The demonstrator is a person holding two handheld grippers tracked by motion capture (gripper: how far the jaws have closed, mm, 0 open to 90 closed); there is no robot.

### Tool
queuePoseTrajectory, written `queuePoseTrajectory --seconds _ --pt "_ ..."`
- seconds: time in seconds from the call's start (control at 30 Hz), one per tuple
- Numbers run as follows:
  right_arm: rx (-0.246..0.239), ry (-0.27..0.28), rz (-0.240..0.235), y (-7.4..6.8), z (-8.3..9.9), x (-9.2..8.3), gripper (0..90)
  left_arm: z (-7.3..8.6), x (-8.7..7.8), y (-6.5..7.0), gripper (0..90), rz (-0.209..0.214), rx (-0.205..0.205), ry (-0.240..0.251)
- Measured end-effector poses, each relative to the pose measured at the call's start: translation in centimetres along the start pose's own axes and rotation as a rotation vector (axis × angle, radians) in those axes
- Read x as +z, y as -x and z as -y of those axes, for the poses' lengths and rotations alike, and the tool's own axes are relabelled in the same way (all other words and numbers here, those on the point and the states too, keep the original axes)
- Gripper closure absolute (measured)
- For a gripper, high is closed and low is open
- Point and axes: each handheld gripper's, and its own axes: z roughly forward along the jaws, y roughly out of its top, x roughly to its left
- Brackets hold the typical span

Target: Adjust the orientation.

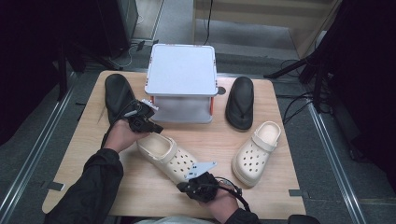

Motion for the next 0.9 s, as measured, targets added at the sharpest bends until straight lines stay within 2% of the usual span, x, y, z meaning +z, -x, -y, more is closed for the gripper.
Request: queuePoseTrajectory --seconds 0.27,0.3,0.33,0.5,0.63,0.7,0.87,0.9 --pt "0.026 0.015 0.018 0.8 -0.1 -0.4 90.0 0.9 -0.3 0.0 90.0 0.003 -0.016 -0.003" --pt "0.04 0.015 0.03 1.2 -0.1 -0.6 90.0 1.2 -0.4 0.0 90.0 -0.004 -0.011 -0.022" --pt "0.044 0.015 0.032 1.3 -0.1 -0.6 90.0 1.3 -0.4 0.1 90.0 -0.01 -0.013 -0.02" --pt "0.055 0.016 0.045 1.9 -0.2 -0.7 90.0 2.1 -0.9 0.3 90.0 0.002 -0.026 -0.006" --pt "0.083 0.006 0.055 2.6 -0.4 -0.8 90.0 2.8 -1.3 0.6 90.0 0.008 -0.027 -0.018" --pt "0.098 0.006 0.052 2.9 -0.5 -0.9 90.0 3.1 -1.4 0.7 90.0 0.011 -0.038 -0.011" --pt "0.099 0.014 0.06 3.7 -0.9 -1.0 90.0 4.0 -1.9 1.3 90.0 0.021 -0.06 0.001" --pt "0.103 0.016 0.057 3.9 -1.0 -1.0 90.0 4.2 -1.9 1.6 90.0 0.022 -0.076 0.01"
